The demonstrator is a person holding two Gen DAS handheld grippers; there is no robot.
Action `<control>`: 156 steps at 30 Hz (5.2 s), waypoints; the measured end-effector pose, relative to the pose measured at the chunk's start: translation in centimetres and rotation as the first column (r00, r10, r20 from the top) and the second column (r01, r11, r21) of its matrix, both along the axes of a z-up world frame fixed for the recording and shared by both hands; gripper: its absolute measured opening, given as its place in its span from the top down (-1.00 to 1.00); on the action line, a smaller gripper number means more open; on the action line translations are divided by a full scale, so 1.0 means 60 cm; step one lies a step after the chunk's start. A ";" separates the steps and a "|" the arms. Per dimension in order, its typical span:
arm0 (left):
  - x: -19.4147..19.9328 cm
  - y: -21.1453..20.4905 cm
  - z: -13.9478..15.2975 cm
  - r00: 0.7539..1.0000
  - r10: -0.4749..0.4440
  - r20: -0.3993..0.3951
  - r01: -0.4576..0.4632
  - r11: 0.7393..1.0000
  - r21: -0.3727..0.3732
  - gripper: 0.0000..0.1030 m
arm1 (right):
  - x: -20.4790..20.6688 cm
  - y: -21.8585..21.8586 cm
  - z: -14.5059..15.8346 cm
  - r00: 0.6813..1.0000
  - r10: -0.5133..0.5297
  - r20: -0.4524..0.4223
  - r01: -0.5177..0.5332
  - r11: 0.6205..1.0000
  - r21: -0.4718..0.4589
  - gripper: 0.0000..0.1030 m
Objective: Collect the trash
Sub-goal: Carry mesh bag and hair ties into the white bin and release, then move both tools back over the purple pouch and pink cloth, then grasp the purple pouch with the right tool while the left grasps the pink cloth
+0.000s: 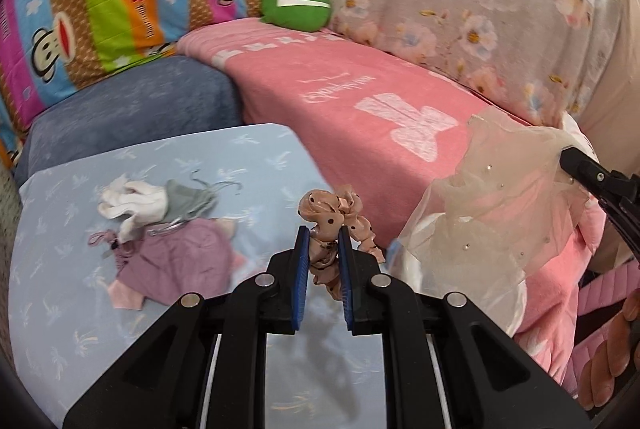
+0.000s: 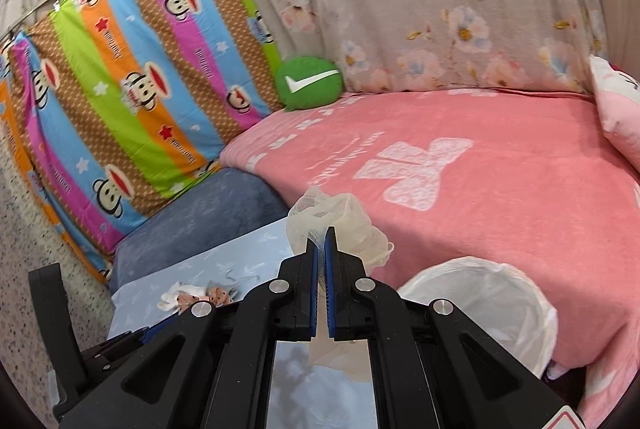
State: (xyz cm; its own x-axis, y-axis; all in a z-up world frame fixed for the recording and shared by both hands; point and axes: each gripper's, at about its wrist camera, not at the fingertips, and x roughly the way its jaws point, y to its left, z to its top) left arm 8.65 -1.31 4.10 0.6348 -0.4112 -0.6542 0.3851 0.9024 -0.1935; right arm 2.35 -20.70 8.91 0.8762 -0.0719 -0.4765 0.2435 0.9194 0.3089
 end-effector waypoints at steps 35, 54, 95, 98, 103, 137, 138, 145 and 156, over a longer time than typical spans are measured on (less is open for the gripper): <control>-0.047 -0.224 -0.020 0.972 -0.232 -0.029 0.233 0.970 0.070 -0.42 | -0.087 -0.165 -0.073 0.977 -0.201 -0.067 0.202 0.979 0.008 0.08; -0.030 -0.146 -0.035 0.992 -0.117 -0.049 0.120 0.992 0.050 -0.41 | -0.067 -0.088 -0.102 0.985 -0.109 -0.133 0.110 0.994 0.002 -0.01; 0.048 0.281 -0.159 0.911 0.355 -0.210 -0.353 0.934 0.049 -0.55 | 0.147 0.302 -0.220 0.898 0.287 -0.332 -0.293 0.956 0.033 -0.06; 0.056 0.308 -0.173 0.899 0.376 -0.225 -0.375 0.926 0.050 -0.55 | 0.173 0.328 -0.239 0.883 0.307 -0.354 -0.310 0.949 0.050 -0.06; 0.071 0.336 -0.192 0.883 0.399 -0.249 -0.398 0.916 0.055 -0.55 | 0.212 0.362 -0.272 0.863 0.321 -0.390 -0.325 0.944 0.057 -0.06; 0.105 0.291 -0.230 0.910 0.267 -0.316 -0.285 0.958 -0.012 -0.45 | 0.237 0.351 -0.136 0.924 0.343 -0.167 -0.335 0.939 0.078 0.93; 0.097 0.285 -0.228 0.914 0.253 -0.316 -0.273 0.962 -0.018 -0.45 | 0.235 0.349 -0.131 0.925 0.345 -0.158 -0.336 0.938 0.081 0.93; 0.064 0.222 -0.225 0.934 0.183 -0.307 -0.196 0.981 -0.010 -0.45 | 0.222 0.343 -0.094 0.931 0.346 -0.115 -0.340 0.938 0.074 0.93; 0.069 0.163 -0.228 0.938 0.139 -0.319 -0.140 0.990 0.021 0.69 | 0.185 0.286 -0.081 0.950 0.296 -0.095 -0.290 0.954 0.080 0.93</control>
